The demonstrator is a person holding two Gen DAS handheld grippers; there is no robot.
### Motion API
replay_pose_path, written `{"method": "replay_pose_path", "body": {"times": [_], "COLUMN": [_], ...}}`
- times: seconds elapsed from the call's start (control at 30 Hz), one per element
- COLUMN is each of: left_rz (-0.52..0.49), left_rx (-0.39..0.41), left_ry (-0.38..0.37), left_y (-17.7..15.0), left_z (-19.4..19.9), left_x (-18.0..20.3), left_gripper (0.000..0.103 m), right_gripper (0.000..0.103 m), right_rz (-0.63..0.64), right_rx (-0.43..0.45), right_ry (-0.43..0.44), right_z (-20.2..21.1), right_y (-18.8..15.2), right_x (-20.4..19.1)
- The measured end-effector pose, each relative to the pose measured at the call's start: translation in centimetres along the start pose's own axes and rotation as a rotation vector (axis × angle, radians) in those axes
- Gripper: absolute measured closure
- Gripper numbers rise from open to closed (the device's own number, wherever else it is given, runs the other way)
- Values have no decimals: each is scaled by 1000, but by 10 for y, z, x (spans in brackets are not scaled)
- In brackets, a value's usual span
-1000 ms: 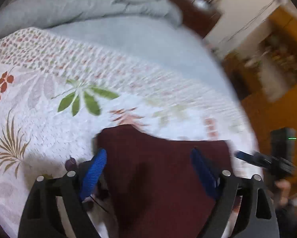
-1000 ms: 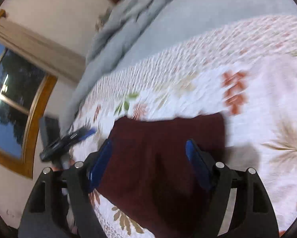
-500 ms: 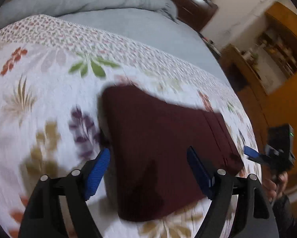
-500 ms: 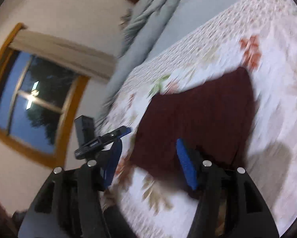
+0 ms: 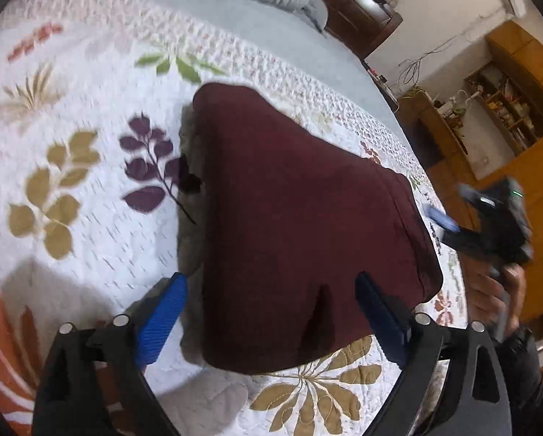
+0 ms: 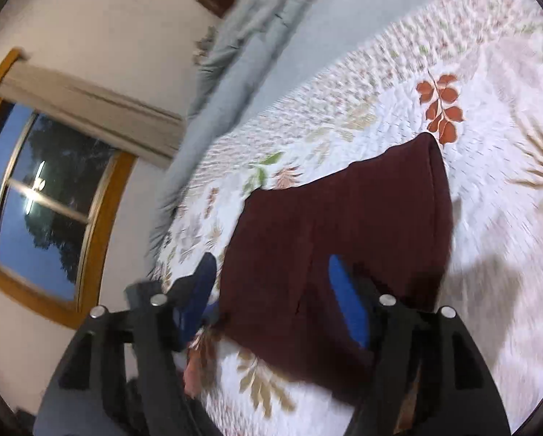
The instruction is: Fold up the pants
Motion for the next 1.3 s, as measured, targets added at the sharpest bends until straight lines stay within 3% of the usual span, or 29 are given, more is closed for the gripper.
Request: {"method": "replay_pose_path", "body": {"times": [0.07, 0.1, 0.13, 0.17, 0.2, 0.23, 0.3, 0.37, 0.47, 0.53, 0.6, 0.77, 0.9, 1.1, 1.3], "left_rz": [60, 70, 74, 56, 21, -10, -86, -145, -199, -194, -169, -201, -168, -141, -219], "left_rx": [-9, 0, 16, 26, 48, 88, 194, 275, 367, 424, 430, 421, 381, 427, 424], "left_ry": [-22, -23, -5, 19, 52, 96, 181, 249, 348, 397, 442, 418, 482, 535, 451], "left_y": [-5, -7, -11, -14, -18, -22, -32, -51, -81, -109, -134, -203, -239, -276, -291], "left_z": [-1, 6, 15, 24, 36, 49, 81, 113, 148, 170, 183, 205, 218, 261, 274], "left_x": [-11, -11, -11, -7, 1, 9, 33, 63, 102, 123, 134, 172, 184, 196, 216], "left_gripper": [9, 9, 8, 6, 4, 4, 4, 4, 4, 4, 4, 4, 4, 4, 4], "right_gripper": [74, 80, 72, 55, 45, 27, 22, 11, 6, 4, 4, 3, 3, 3, 3], "right_rz": [-120, -141, -155, -137, -100, -72, 19, 82, 115, 122, 118, 299, 377, 366, 375], "right_rx": [-33, -25, -10, 13, 35, 52, 110, 135, 187, 222, 285, 458, 490, 463, 462], "right_ry": [-45, -50, -51, -30, -41, -73, -164, -189, -248, -331, -445, -624, -699, -757, -780], "right_z": [-19, -18, -12, -3, 8, 15, 38, 53, 77, 89, 103, 141, 156, 173, 183], "right_y": [7, 6, 5, 1, -8, -17, -44, -83, -143, -184, -225, -316, -349, -379, -406], "right_x": [45, 54, 56, 46, 33, 25, -2, -30, -60, -76, -89, -152, -184, -207, -222]}}
Point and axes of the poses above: each gripper's, at about its wrist camera, not at the fingertips, and z roughly against the way its jaws point, x to its right, y to its top, the point moved 9 cm from there along -z, roughly the way its jaws point, and after that the axes turned 9 degrees about -x, right-handed, at the moved point
